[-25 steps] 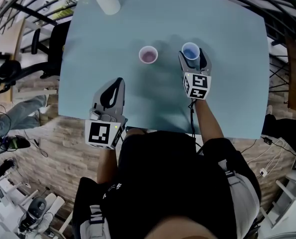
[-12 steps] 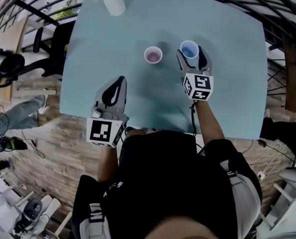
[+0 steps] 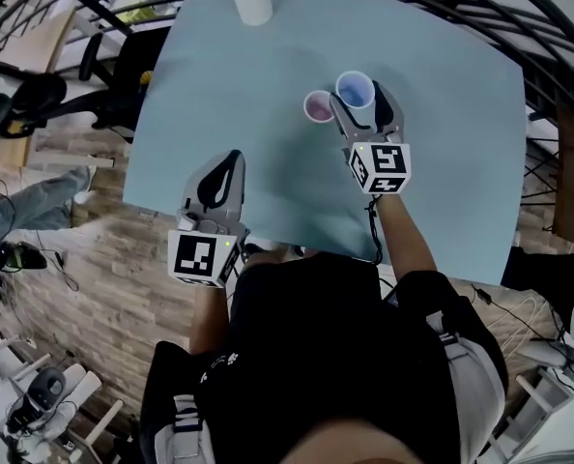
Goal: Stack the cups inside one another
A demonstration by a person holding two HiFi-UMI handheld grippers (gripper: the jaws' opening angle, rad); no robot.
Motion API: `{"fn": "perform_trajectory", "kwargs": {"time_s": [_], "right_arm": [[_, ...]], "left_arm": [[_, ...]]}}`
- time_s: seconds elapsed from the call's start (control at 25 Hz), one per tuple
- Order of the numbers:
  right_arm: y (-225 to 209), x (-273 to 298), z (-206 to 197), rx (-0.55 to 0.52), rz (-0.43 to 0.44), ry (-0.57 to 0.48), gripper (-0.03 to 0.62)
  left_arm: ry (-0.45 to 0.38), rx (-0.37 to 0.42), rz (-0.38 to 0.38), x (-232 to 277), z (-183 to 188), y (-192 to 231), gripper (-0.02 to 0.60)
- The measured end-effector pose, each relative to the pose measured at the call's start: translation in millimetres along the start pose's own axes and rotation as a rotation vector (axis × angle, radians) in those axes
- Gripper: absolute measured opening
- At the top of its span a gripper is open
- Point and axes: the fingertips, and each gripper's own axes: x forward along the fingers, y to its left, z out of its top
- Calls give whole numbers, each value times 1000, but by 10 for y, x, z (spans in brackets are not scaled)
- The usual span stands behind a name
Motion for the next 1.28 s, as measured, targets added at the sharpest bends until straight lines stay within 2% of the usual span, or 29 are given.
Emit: {"fn": "perform_trajectory", "kwargs": {"time_s": [0.4, 0.8, 1.28], "right_arm": [[423, 223, -152, 15, 98, 29, 362], [544, 350, -469, 21, 113, 103, 362], [581, 373, -899, -25, 110, 217, 365]], "left_arm": [[1, -10, 77, -275, -82, 250, -8], [30, -29, 118, -406, -177, 396, -8], [46, -32, 115, -459, -260, 363, -8]]}}
